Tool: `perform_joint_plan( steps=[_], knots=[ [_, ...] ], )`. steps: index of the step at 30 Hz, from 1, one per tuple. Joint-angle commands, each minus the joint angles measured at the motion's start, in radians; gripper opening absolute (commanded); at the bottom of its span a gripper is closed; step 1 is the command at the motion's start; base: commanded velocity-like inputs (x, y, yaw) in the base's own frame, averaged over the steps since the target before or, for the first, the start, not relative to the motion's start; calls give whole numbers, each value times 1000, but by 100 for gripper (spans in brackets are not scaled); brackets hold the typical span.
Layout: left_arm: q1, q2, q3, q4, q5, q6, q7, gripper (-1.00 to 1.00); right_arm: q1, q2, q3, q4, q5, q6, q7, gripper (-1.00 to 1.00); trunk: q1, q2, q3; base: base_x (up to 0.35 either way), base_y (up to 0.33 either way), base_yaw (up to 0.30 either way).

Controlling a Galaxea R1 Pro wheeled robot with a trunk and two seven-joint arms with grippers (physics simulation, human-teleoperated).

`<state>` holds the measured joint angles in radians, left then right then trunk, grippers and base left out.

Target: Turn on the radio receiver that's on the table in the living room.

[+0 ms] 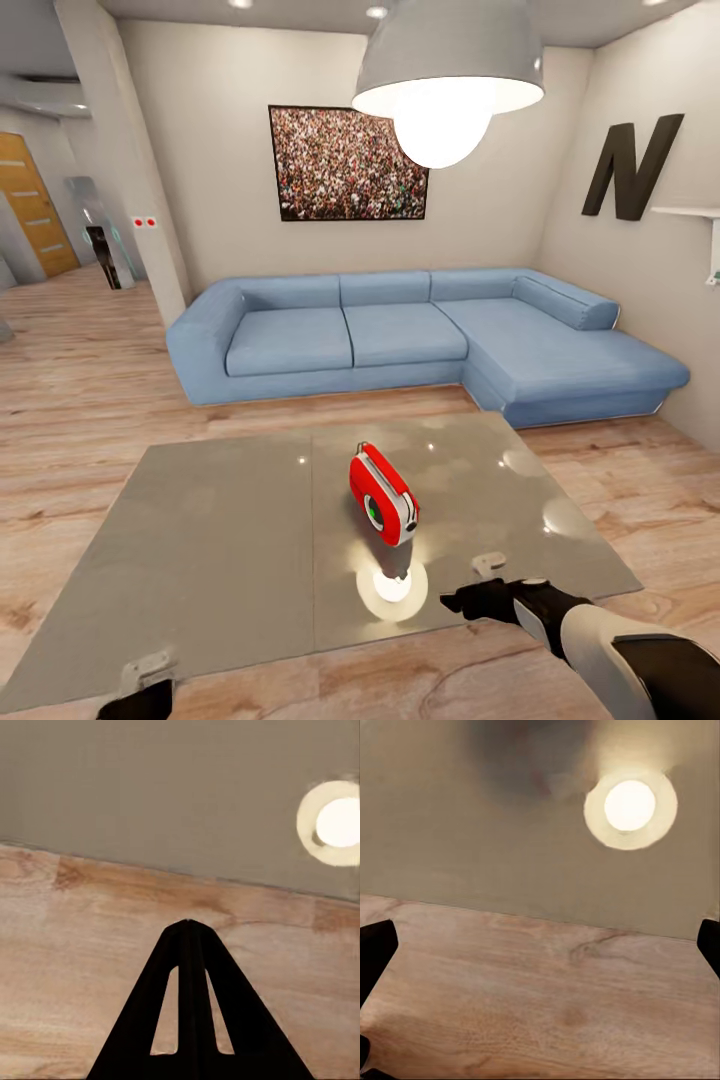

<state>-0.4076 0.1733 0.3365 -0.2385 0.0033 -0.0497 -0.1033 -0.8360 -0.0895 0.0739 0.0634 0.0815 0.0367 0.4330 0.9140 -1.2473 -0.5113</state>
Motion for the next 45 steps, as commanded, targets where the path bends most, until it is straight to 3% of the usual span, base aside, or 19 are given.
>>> perform_joint_plan(
  steps=[1, 7, 13, 21, 24, 28, 31, 38, 45],
  knots=[
    [0, 2, 0, 20, -1, -6, 1, -100, 3, -1, 0, 3, 0, -3, -2, 100, -4, 7, 3, 0, 0, 0],
    [0, 28, -1, 124, -2, -55, 2, -100, 56, -16, 0, 7, 0, -10, -47, 100, -27, 49, 22, 0, 0, 0],
    [1, 42, -1, 229, -2, -171, 2, -100, 128, -29, 0, 7, 0, -17, -101, 100, -50, 91, 41, 0, 0, 0],
    [10, 48, -2, 302, -16, -200, 2, -100, 238, -32, 0, 7, -1, -100, -329, 100, -81, 147, 66, 0, 0, 0],
    [27, 62, -2, 314, -41, -201, 2, -100, 277, -32, 0, 7, -2, -108, -382, 100, -92, 168, 75, 0, 0, 0],
    [55, 74, -2, 317, -68, -202, 2, -100, 314, -32, 0, 7, -2, -110, -400, 100, -107, 196, 88, 0, 0, 0],
    [75, 79, -2, 318, -112, -219, 0, -100, 330, -32, -1, 7, -2, -111, -420, 100, -119, 217, 97, 0, 0, 0],
    [88, 46, -1, 316, -223, -258, 0, -100, 338, -21, -1, 7, 1, -108, -474, 100, -146, 266, 119, 0, 0, 0],
    [88, 27, -1, 315, -240, -260, 0, -100, 339, -16, -2, 8, -5, -103, -476, 100, -146, 266, 119, 0, 0, 0]
  ],
)
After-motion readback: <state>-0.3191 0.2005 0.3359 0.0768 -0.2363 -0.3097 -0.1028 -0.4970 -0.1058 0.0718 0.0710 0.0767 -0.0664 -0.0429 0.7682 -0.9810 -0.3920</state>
